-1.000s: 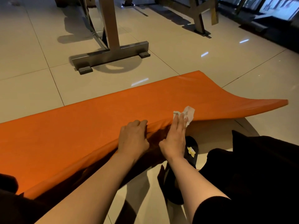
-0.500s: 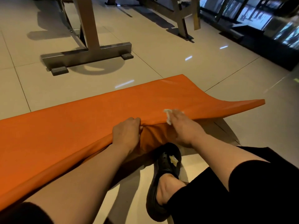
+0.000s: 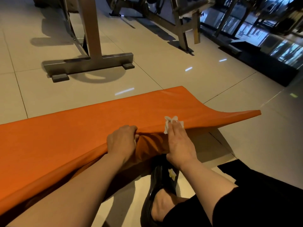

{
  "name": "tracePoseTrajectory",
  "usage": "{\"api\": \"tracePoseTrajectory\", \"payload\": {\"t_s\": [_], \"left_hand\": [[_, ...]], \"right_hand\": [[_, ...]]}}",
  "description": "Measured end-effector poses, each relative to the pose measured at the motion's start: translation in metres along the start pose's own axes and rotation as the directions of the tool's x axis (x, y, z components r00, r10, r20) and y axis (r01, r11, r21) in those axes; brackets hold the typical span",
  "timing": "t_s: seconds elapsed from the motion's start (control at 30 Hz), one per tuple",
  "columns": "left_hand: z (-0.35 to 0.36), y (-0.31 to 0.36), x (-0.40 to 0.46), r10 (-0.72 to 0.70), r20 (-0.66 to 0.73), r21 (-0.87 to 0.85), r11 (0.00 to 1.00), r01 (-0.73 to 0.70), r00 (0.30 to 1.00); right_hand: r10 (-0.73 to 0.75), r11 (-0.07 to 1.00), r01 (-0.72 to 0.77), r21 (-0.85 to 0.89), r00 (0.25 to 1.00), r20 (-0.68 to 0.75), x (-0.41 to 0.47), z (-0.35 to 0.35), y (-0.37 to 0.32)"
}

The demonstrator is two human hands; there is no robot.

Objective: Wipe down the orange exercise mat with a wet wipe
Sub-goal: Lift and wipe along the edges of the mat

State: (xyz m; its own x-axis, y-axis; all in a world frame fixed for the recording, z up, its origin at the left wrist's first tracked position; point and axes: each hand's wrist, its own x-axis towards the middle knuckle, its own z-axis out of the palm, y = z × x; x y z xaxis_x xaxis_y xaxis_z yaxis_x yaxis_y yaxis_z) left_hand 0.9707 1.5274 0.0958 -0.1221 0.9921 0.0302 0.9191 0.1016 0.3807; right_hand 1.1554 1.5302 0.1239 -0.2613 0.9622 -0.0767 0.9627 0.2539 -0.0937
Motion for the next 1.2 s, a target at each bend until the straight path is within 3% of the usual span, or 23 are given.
{"api": "tracePoseTrajectory", "payload": {"t_s": [0.07, 0.13, 0.2, 0.27, 0.4, 0.47, 0.53, 0.63, 0.7, 0.77, 0.9, 1.03, 1.2], "left_hand": [[-0.01, 0.0, -0.001, -0.025, -0.03, 0.0, 1.0, 0.025, 0.999], [-0.024, -0.003, 0.001, -0.053, -0.066, -0.011, 0.999, 0.052, 0.996], [-0.04, -0.005, 0.004, -0.069, -0.097, -0.025, 0.997, 0.067, 0.993], [-0.052, -0.007, 0.005, -0.079, -0.128, -0.05, 0.996, 0.073, 0.989], [-0.065, -0.007, 0.0, -0.11, -0.137, -0.091, 0.991, 0.098, 0.984], [-0.069, -0.006, -0.002, -0.138, -0.153, -0.105, 0.987, 0.122, 0.979], [-0.075, -0.009, 0.0, -0.186, -0.183, -0.126, 0.978, 0.164, 0.966], [-0.087, -0.017, 0.003, -0.237, -0.208, -0.145, 0.967, 0.21, 0.949], [-0.095, -0.021, 0.004, -0.261, -0.223, -0.157, 0.961, 0.23, 0.939], [-0.102, -0.023, 0.006, -0.28, -0.235, -0.174, 0.954, 0.243, 0.931], [-0.109, -0.023, 0.01, -0.31, -0.247, -0.191, 0.944, 0.267, 0.918], [-0.103, -0.013, 0.012, -0.309, -0.208, -0.185, 0.944, 0.273, 0.928], [-0.08, 0.007, 0.024, -0.211, -0.056, 0.016, 0.977, 0.212, 0.976]], "right_hand": [[-0.033, 0.997, 0.036, 0.074, 0.998, -0.044, 0.004, -0.003, -0.025], [-0.194, 0.975, 0.2, 0.098, 0.978, -0.076, 0.009, -0.003, -0.047], [-0.311, 0.949, 0.315, 0.025, 0.945, -0.101, 0.014, -0.008, -0.053], [-0.346, 0.937, 0.333, -0.101, 0.926, -0.151, 0.025, -0.016, -0.043], [-0.057, 0.998, 0.055, -0.015, 0.957, -0.286, 0.038, -0.044, -0.023], [0.012, 0.999, 0.003, 0.05, 0.955, -0.296, 0.042, -0.052, -0.035], [-0.107, 0.989, 0.13, 0.072, 0.958, -0.266, 0.044, -0.052, -0.062], [-0.447, 0.891, 0.454, 0.0, 0.877, -0.178, 0.041, -0.044, -0.094], [-0.529, 0.849, 0.514, -0.124, 0.825, -0.199, 0.05, -0.049, -0.087], [-0.504, 0.861, 0.46, -0.217, 0.827, -0.249, 0.067, -0.063, -0.071], [-0.315, 0.943, 0.268, -0.199, 0.912, -0.263, 0.093, -0.084, -0.052], [-0.317, 0.948, 0.295, -0.124, 0.919, -0.235, 0.1, -0.074, -0.051], [-0.321, 0.946, 0.309, -0.095, 0.933, -0.162, 0.105, -0.053, -0.038]]}}
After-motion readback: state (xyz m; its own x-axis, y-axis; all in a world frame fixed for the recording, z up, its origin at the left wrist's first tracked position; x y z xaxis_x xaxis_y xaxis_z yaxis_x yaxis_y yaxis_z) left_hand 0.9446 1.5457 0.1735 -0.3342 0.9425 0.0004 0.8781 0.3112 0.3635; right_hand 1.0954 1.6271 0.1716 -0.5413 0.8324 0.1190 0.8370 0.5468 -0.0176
